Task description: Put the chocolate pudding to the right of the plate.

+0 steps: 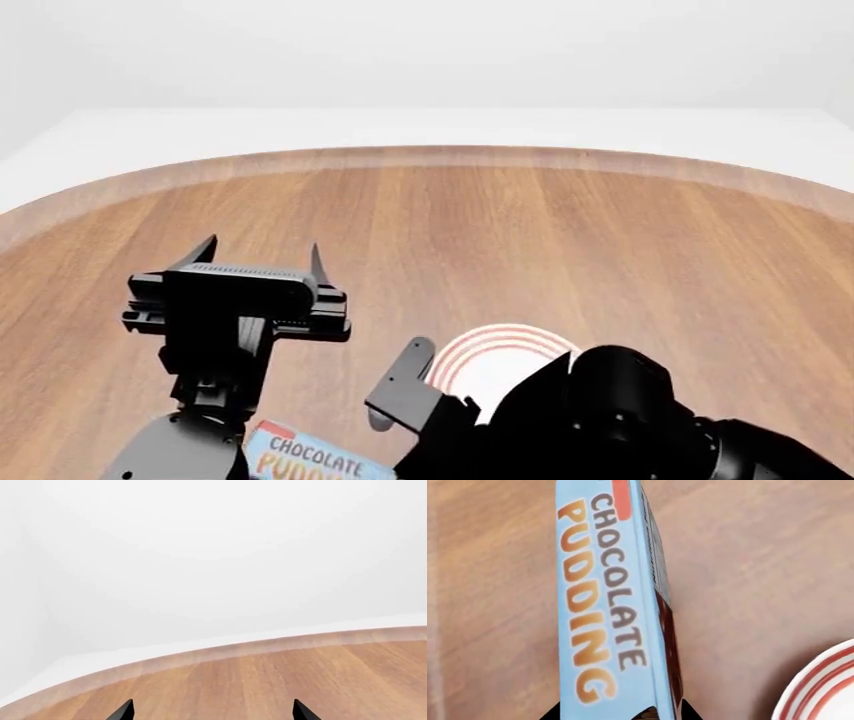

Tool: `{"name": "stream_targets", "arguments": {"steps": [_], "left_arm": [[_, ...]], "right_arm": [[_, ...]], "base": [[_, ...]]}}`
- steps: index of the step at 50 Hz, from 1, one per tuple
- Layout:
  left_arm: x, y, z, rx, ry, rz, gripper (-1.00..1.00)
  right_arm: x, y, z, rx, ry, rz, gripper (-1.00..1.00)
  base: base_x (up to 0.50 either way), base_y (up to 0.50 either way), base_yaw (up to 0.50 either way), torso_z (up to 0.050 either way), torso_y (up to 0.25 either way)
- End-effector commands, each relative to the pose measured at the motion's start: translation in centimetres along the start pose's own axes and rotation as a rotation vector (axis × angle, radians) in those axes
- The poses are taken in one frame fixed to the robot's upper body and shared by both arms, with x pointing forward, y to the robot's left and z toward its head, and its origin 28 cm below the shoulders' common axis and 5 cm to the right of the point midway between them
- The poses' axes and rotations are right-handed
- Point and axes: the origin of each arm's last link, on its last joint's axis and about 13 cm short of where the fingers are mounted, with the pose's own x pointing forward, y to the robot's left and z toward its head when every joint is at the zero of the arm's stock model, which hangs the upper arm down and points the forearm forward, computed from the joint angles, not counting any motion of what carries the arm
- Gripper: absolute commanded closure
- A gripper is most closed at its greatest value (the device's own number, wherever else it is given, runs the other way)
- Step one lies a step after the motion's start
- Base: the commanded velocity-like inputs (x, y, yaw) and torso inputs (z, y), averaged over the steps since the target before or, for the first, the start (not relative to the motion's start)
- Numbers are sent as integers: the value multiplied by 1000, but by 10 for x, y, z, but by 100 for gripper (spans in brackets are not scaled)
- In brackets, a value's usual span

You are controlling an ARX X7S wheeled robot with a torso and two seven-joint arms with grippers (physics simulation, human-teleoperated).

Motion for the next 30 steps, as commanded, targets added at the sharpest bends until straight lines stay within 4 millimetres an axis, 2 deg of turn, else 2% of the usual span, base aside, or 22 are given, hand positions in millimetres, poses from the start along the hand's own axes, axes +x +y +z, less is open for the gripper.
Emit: {"name": "stream_targets", "arguments": {"steps": [1,12,13,18,19,22,25,27,28,30], "left_arm": [[0,1,1,-1,-1,4,-100],[0,2,1,2,-3,7,-100],[0,2,2,1,-5,8,-100],[0,3,2,2,-5,10,-100],[0,3,2,2,-5,10,-100],[0,3,2,0,-5,12,-100],[0,3,2,0,-5,12,-100],[0,3,2,0,-5,12,-100],[0,3,2,-2,-5,13,-100],[0,3,1,-1,-5,12,-100]], "right_arm": [[-13,4,4,-13,-45,-16,100],[-24,-6,1,70,-81,-62,100],[-36,-18,-2,150,-86,-147,100],[-53,-35,-5,253,-102,-281,100],[-53,-35,-5,253,-102,-281,100],[-69,-41,-3,301,-140,-354,100],[-94,-48,0,368,-186,-448,100],[-94,-48,0,368,-186,-448,100],[-106,-53,-1,401,-214,-492,100],[-110,-56,-2,411,-225,-522,100]], "base": [[0,0,0,0,0],[0,0,0,0,0],[0,0,0,0,0],[0,0,0,0,0],[0,0,0,0,0],[0,0,0,0,0],[0,0,0,0,0],[0,0,0,0,0],[0,0,0,0,0],[0,0,0,0,0]]}}
